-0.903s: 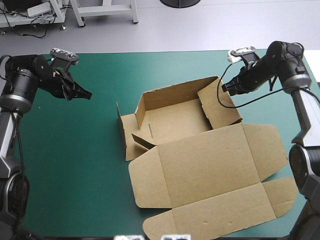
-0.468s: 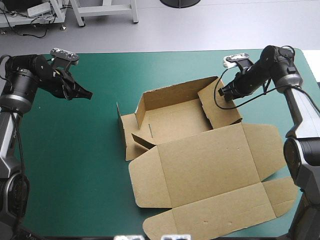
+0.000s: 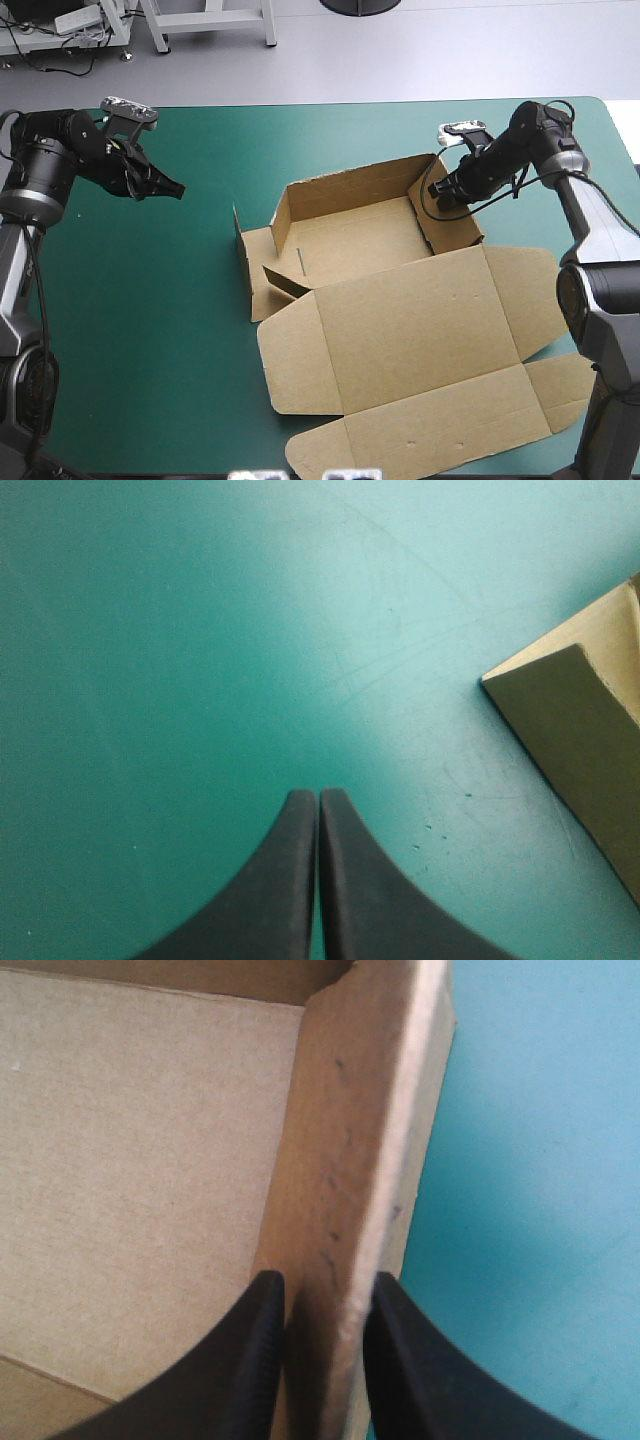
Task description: Fold the box
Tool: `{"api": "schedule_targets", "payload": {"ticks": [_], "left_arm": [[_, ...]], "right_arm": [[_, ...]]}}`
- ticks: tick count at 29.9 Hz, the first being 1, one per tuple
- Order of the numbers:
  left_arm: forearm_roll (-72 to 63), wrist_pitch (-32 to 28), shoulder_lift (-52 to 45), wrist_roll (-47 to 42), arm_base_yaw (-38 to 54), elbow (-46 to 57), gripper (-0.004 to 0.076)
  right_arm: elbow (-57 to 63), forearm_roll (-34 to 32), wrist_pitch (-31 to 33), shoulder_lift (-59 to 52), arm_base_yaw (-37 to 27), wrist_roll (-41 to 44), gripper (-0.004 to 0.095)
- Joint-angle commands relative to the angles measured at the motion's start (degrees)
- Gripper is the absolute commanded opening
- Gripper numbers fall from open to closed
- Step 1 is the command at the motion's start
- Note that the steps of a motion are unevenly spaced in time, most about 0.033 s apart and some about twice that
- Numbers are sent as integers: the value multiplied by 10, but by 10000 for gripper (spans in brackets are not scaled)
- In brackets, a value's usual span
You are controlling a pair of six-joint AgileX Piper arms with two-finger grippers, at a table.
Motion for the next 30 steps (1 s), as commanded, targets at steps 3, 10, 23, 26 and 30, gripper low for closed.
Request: {"api": "schedule_targets", "payload": {"ticks": [3, 10, 23, 26, 30], "left_arm": [[-10, -18, -25, -3, 2, -14, -6], [-10, -23, -25, -3, 2, -14, -6], [-18, -64, -25, -4, 2, -14, -6], [-18, -86, -25, -16, 2, -14, -6], [-15, -108, -25, -17, 2, -14, -6]], "right_arm": [[-15, 29, -26, -27, 1, 5, 205], [-15, 29, -27, -27, 1, -3, -21], [-151, 60, -40, -41, 1, 46, -23], [-218, 42, -11, -47, 1, 61, -23], [-285, 18, 15, -60, 1, 86, -23]]}}
